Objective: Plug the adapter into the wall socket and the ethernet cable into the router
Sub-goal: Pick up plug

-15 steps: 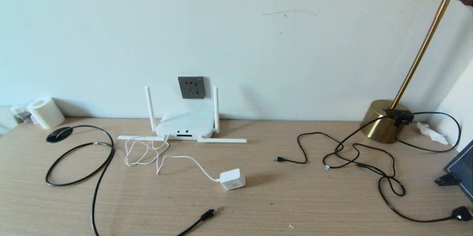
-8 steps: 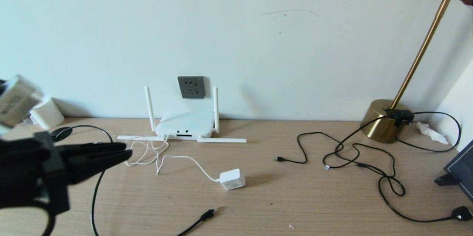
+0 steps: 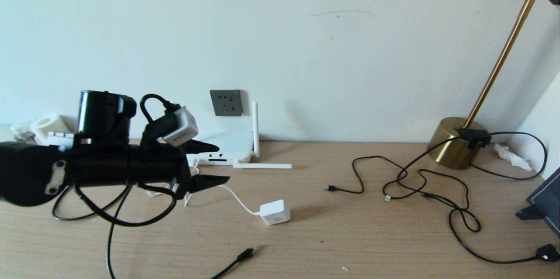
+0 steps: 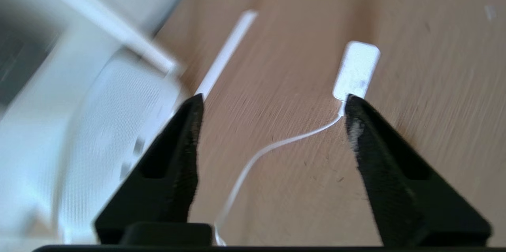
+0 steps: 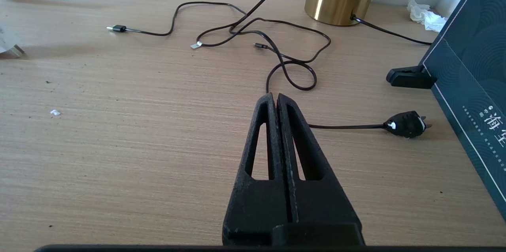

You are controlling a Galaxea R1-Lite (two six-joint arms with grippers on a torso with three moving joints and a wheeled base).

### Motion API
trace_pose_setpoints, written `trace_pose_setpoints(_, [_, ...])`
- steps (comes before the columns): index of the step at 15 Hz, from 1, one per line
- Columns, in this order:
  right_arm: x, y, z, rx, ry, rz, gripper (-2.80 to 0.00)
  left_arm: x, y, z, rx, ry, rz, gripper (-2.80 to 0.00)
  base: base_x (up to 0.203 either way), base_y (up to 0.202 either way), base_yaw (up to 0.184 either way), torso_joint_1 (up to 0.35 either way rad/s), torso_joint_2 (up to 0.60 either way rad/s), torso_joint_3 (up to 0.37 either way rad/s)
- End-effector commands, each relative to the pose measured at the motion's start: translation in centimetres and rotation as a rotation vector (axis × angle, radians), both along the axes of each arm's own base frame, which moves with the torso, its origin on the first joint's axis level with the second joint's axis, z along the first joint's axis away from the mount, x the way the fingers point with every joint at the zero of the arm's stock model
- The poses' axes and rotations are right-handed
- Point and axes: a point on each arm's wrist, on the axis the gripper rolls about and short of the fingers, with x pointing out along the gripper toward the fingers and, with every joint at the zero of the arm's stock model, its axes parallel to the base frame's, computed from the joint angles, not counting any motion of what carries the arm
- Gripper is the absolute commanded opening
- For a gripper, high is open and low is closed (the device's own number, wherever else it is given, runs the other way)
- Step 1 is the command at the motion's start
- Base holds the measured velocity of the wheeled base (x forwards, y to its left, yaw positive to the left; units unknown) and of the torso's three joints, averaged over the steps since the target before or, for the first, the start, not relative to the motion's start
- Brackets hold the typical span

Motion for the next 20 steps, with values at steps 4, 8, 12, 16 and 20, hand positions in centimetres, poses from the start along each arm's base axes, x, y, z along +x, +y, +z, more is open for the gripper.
trace_pose_setpoints(4, [0.0,0.0,0.0,0.000,0.001,0.000,-2.80,-0.1,-1.8,-2.3,0.160,-0.015,-0.246,0.00,0.000,0.000,0.000,0.000,0.00,0.000])
trace_pose_setpoints(8, [0.0,0.0,0.0,0.000,0.001,0.000,-2.80,-1.1,-3.9,-2.3,0.181,-0.011,-0.339,0.00,0.000,0.000,0.000,0.000,0.00,0.000])
trace_pose_setpoints(12, [0.0,0.0,0.0,0.000,0.001,0.000,-2.80,-1.3,-5.9,-3.5,0.236,0.028,-0.389,0.00,0.000,0.000,0.000,0.000,0.00,0.000])
trace_pose_setpoints(16, [0.0,0.0,0.0,0.000,0.001,0.000,-2.80,1.2,-6.7,-6.2,0.349,0.035,-0.375,0.00,0.000,0.000,0.000,0.000,0.00,0.000])
trace_pose_setpoints(20, [0.0,0.0,0.0,0.000,0.001,0.000,-2.80,3.1,-7.5,-4.9,0.354,0.051,-0.338,0.00,0.000,0.000,0.000,0.000,0.00,0.000])
